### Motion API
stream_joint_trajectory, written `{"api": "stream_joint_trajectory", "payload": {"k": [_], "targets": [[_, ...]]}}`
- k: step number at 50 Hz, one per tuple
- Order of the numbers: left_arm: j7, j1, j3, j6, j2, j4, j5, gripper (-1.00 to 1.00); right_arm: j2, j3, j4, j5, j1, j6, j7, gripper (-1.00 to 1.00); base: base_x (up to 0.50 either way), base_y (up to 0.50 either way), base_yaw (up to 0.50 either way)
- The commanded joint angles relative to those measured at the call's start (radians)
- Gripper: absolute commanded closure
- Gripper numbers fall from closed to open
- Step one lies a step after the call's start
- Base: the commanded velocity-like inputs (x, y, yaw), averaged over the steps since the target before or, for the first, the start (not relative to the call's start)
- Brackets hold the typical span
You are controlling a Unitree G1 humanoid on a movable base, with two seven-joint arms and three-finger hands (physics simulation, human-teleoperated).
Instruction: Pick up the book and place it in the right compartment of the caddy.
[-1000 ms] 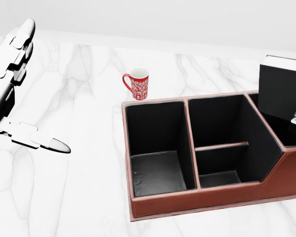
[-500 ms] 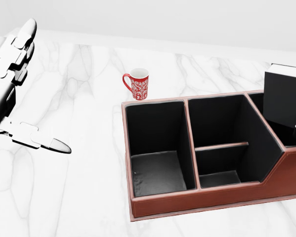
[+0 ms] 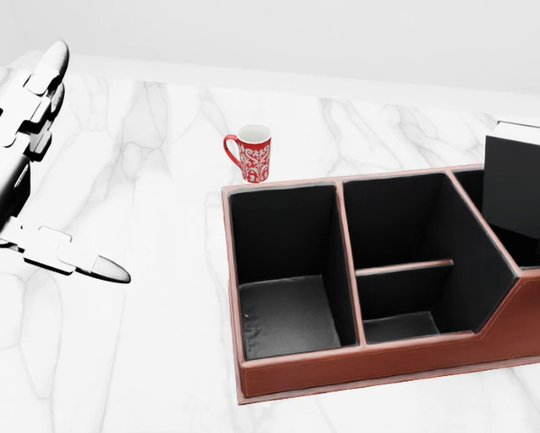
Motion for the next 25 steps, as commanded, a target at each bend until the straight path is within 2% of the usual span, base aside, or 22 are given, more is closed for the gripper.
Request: {"api": "stream_joint_trajectory", "payload": {"k": [1, 6, 7, 8, 25], "targets": [[0.008, 0.000, 0.009, 0.000, -0.006, -0.002, -0.025, -1.00, -0.006, -0.015, -0.022, 0.035, -0.010, 0.000, -0.008, 1.00, 0.00, 0.00, 0.00], [0.007, -0.001, 0.009, 0.000, -0.006, -0.001, -0.025, -1.00, -0.006, -0.014, -0.021, 0.037, -0.010, 0.000, -0.001, 0.98, 0.00, 0.00, 0.00], [0.006, -0.001, 0.009, 0.000, -0.006, -0.002, -0.025, -1.00, -0.005, -0.014, -0.021, 0.039, -0.009, 0.000, 0.003, 0.45, 0.00, 0.00, 0.00], [0.005, -0.002, 0.009, 0.000, -0.005, -0.004, -0.025, -1.00, -0.004, -0.013, -0.021, 0.043, -0.010, 0.000, 0.010, -1.00, 0.00, 0.00, 0.00], [0.000, -0.006, 0.008, 0.000, -0.004, -0.017, -0.022, -1.00, -0.006, -0.015, -0.027, 0.040, -0.010, 0.000, 0.009, -1.00, 0.00, 0.00, 0.00]]}}
